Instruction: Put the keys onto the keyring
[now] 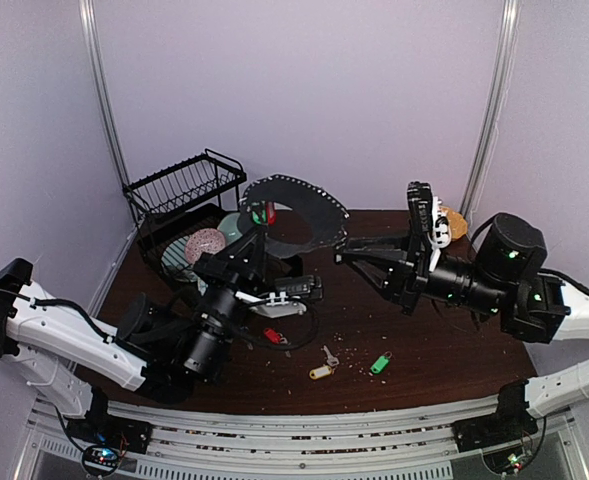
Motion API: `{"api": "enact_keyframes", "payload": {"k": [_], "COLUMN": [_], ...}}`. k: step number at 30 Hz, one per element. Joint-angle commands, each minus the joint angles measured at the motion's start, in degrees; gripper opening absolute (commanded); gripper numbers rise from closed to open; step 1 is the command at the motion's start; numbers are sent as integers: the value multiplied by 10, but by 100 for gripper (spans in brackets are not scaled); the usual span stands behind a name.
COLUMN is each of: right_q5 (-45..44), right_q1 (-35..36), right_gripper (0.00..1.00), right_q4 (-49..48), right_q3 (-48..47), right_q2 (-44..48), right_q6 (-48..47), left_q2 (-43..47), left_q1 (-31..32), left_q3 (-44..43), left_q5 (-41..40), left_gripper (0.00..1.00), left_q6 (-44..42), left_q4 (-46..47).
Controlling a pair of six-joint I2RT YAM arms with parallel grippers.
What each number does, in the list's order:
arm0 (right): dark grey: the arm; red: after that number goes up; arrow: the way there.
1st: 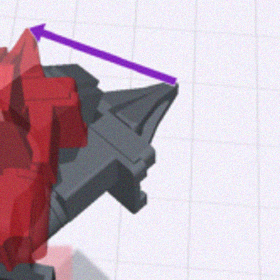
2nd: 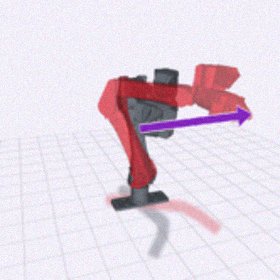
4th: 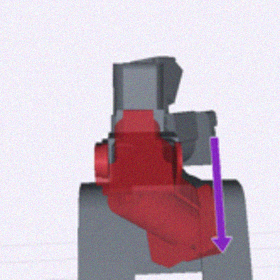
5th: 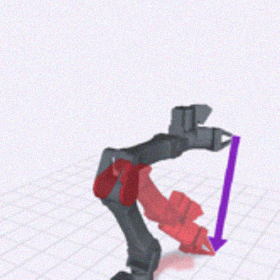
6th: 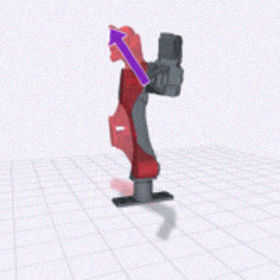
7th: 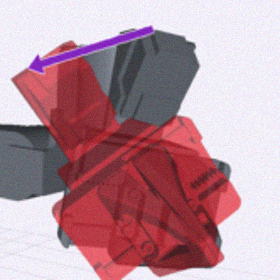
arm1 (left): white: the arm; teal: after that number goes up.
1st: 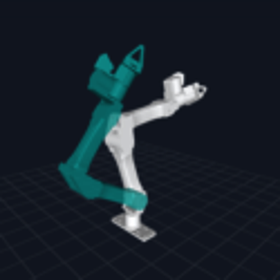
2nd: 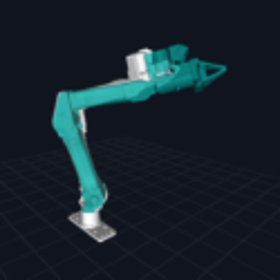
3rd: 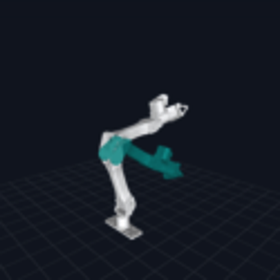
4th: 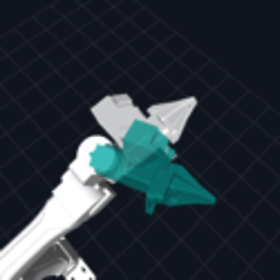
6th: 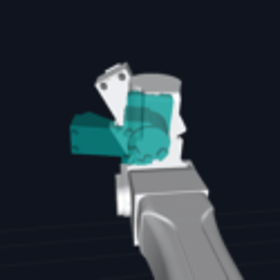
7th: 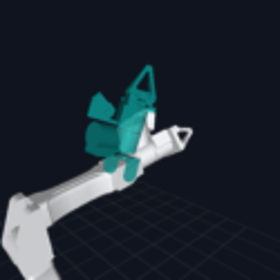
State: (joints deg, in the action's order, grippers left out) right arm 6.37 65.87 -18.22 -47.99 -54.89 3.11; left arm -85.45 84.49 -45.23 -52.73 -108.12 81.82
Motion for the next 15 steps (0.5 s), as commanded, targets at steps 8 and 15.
{"api": "enact_keyframes", "payload": {"k": [8, 15], "right_q5": [-34, -50], "right_q1": [1, 1], "right_gripper": [10, 4], "right_q4": [-14, -2], "right_q3": [-24, -22], "right_q2": [-6, -6], "right_q6": [-18, -23], "left_q2": [12, 14], "left_q1": [-2, -2], "left_q3": [-15, -13], "left_q5": [0, 0], "left_gripper": [0, 0], "left_q6": [19, 19], "left_q4": [19, 17]}}
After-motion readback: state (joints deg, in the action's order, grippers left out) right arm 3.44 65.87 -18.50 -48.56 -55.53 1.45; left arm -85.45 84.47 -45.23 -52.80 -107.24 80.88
